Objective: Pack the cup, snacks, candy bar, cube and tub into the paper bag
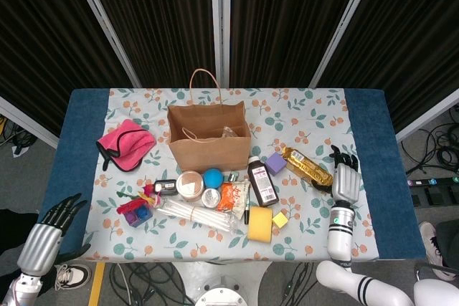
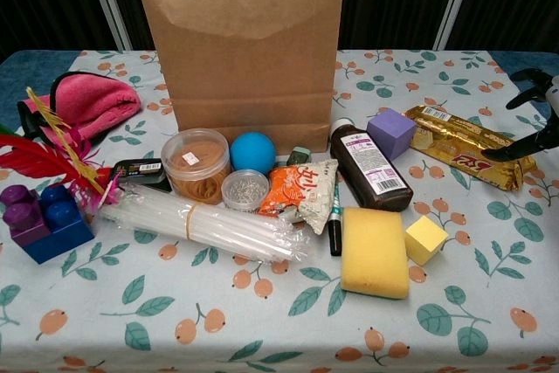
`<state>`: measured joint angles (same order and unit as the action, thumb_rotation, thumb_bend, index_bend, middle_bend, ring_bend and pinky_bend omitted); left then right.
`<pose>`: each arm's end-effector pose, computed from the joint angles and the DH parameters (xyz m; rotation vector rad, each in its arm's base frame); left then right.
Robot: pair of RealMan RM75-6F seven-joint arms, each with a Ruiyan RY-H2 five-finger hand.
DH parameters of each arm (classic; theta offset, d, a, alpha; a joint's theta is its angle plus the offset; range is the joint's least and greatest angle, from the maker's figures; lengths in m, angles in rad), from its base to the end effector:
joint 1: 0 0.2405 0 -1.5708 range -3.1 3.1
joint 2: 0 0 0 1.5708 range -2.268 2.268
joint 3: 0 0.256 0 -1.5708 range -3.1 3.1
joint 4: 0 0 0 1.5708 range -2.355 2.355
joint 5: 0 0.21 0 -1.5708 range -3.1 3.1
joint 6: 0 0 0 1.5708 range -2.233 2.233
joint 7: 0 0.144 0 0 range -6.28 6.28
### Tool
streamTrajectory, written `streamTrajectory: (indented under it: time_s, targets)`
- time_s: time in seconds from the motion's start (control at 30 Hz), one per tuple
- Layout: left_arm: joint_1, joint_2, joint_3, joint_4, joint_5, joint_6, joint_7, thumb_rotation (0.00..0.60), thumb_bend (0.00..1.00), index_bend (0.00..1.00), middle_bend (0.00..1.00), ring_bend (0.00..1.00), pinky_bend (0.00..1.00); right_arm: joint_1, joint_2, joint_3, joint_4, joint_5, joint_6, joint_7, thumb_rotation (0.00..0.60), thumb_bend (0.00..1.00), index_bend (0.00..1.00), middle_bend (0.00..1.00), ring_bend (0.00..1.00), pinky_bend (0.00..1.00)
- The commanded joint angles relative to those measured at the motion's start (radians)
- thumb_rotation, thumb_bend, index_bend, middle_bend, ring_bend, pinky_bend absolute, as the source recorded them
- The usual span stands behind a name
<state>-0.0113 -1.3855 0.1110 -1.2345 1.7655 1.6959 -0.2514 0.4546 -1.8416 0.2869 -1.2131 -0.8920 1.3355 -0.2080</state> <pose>-0.3246 0.1219 0.0933 -1.5327 -0.9533 -1.1541 -0.2582 -0.3047 -0.0255 1.0198 -1.2577 0.9230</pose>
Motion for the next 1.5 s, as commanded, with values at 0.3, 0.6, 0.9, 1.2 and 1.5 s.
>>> streamTrajectory:
  time_s: [0.3,0.6,0.9,1.2,1.5]
  targets:
    - [0.0,0.0,-0.002,0.004,-0.006,-0.003,-0.002,0.6,0.16,0.18,0.18,0.13,0.2,0.029,-0.096,0.035,0.154,0.016,-0.083,-0.041,0.6,0.06,0.14,0.35,0.24,0.0]
    - [-0.001,-0.001,-0.001,0.005,-0.008,-0.006,-0.001,0.6,0.16,0.18,0.18,0.12,0.2,0.032,-0.105,0.057,0.172,-0.026,-0.077,-0.033,0.6,0.23,0.39,0.5,0.4,0.02]
    - [0.0,0.001,0.001,0.003,-0.007,-0.006,-0.004,0.6,0.16,0.18,0.18,0.13,0.2,-0.002,0.049,0.095,-0.064,-0.177,0.079,-0.012,0.6,0.26,0.41,0.52,0.41,0.03]
    - [0.001,0.001,-0.001,0.002,-0.01,-0.006,-0.003,0.6,0.16,0.18,0.18,0.13,0.2,0.052,0.337,0.254,-0.527,-0.241,0.102,-0.185,0.6,0.26,0.44,0.52,0.42,0.04]
    - [0.0,-0.001,-0.005,0.002,-0.021,-0.014,-0.002,0.6,0.16,0.18,0.18,0.12,0.2,0.214,0.463,0.334,-0.746,-0.178,-0.025,-0.4,0.6,0.24,0.49,0.54,0.45,0.05]
